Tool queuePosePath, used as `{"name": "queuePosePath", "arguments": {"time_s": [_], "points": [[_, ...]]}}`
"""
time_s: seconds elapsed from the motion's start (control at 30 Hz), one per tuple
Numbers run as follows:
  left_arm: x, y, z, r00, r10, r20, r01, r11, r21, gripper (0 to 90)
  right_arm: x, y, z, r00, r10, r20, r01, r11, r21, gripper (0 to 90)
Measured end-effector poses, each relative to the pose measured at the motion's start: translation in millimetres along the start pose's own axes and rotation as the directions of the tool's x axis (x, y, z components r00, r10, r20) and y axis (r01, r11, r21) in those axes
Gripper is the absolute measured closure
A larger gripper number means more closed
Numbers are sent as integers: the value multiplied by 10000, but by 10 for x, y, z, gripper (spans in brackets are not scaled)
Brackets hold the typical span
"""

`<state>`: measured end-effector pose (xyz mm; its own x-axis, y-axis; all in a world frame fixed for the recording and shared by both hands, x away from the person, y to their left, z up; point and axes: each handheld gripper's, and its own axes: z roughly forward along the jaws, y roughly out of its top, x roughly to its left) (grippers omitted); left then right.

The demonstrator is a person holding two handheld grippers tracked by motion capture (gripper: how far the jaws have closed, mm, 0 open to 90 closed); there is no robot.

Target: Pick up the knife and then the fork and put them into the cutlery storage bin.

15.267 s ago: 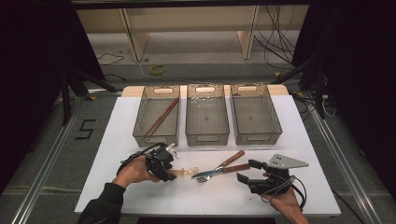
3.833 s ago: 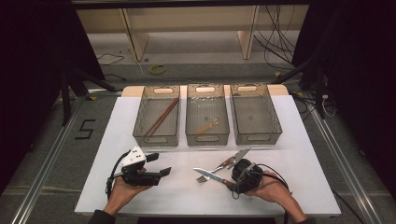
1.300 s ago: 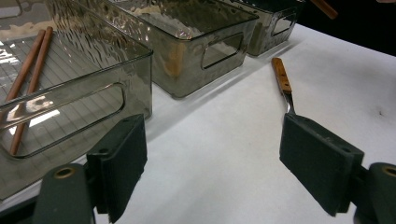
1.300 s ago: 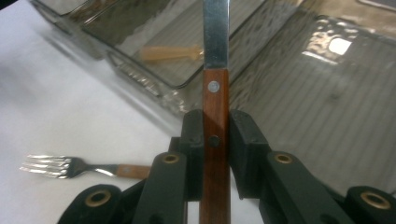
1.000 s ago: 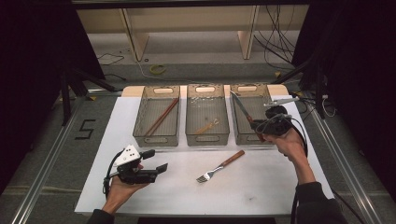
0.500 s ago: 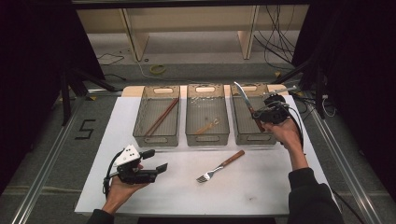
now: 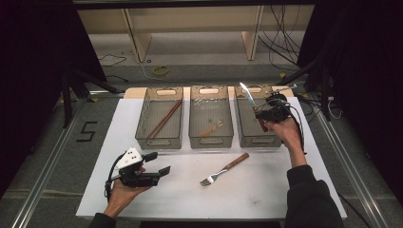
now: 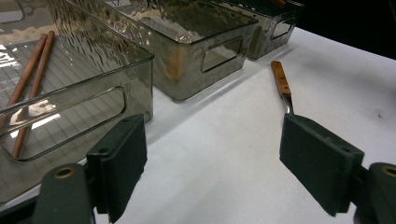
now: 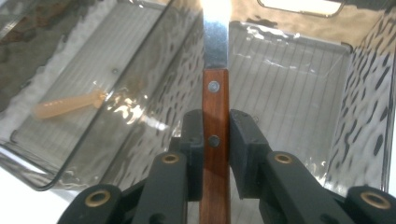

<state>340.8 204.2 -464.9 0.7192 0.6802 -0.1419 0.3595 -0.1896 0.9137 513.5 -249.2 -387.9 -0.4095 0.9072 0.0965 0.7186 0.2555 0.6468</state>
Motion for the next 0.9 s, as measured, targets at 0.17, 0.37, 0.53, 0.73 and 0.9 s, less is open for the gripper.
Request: {"name": "queuePosePath", "arguments": {"time_s": [0.17,0.37,0.53,0.73,0.9], "points": [[-2,-1,4,10000,13,26,-13,10000,56,225,-14,-6,66,9998,101,161,-105,9997,241,771],[-6,0,2,10000,2,36,-2,10000,47,225,-3,-11,129,9997,126,200,-135,9989,446,770],[-6,-1,4,10000,19,41,-20,10000,61,225,1,-25,174,9995,193,241,-208,9979,619,768],[-6,0,3,10000,-14,54,13,10000,60,224,27,-47,200,9998,191,-2,-190,9977,652,733],[-7,-2,4,10000,-8,78,7,10000,64,222,98,-32,132,10000,-8,-88,11,9993,374,563]]}}
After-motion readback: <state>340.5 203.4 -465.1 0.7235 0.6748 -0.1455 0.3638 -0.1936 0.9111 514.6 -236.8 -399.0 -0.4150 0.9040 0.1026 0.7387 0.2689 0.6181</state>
